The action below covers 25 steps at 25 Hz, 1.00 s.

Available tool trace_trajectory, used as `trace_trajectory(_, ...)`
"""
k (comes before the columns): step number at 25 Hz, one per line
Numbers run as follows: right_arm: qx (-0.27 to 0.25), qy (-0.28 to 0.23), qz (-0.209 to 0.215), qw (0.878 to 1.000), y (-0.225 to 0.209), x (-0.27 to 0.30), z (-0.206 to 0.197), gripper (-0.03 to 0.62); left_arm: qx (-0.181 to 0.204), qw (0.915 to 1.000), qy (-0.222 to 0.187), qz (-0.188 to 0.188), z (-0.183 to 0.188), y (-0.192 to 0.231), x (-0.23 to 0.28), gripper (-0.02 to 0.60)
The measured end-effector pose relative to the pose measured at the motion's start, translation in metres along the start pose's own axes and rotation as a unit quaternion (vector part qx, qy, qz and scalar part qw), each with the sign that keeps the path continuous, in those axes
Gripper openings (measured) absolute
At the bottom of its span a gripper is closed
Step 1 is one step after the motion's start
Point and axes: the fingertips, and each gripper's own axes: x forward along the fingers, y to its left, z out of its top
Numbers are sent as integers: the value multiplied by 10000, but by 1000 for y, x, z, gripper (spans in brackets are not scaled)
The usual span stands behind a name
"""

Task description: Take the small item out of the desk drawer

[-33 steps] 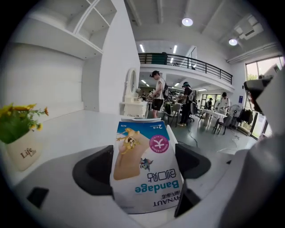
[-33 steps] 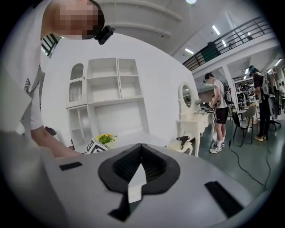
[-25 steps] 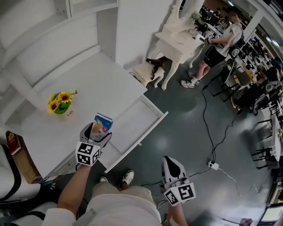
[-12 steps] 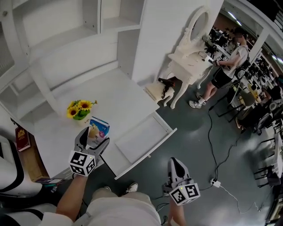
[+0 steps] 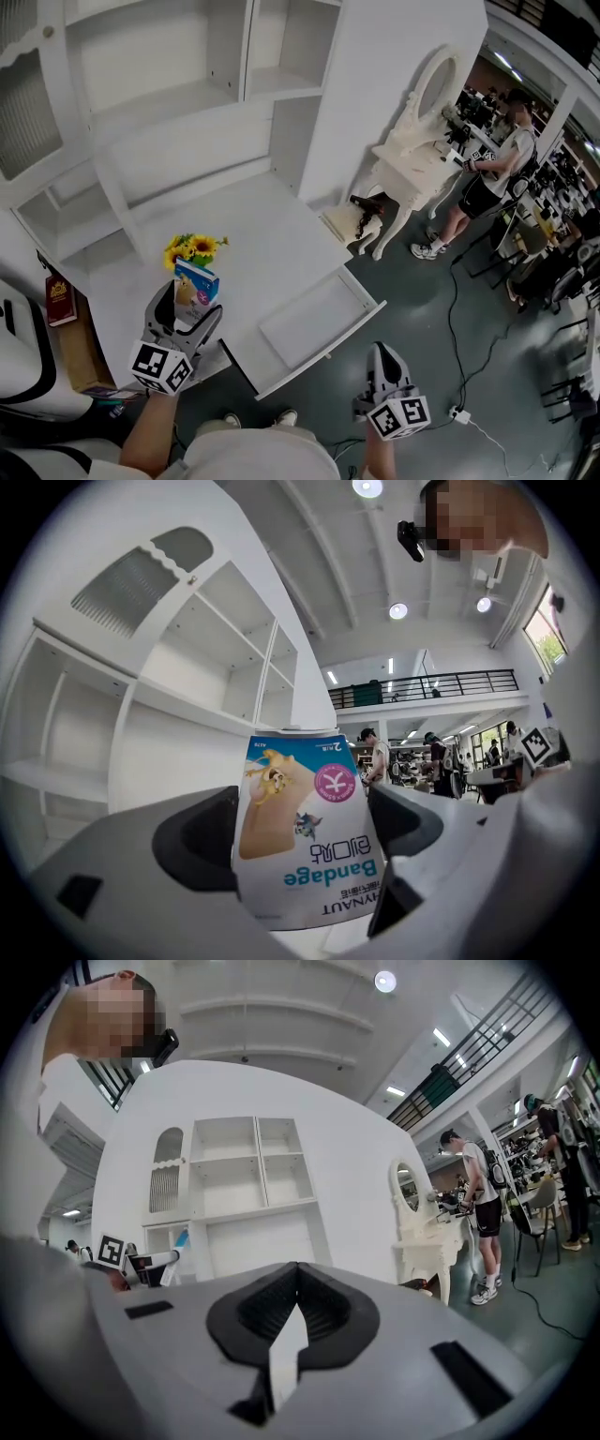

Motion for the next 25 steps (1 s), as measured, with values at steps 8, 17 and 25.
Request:
trace_trajectory(8,-110,-95,13,9999,-2,24,14,9,69,9982,-431,399,52,25,-35,440)
trace_trajectory(17,-281,-66,90,9995,2,34,27,9,70,9932,-663,952,74,42,-85,440)
trace_trajectory(25,-367,43,231,9990,10,45,25,9,-117,9924,-597,1071,59,41,-101,440)
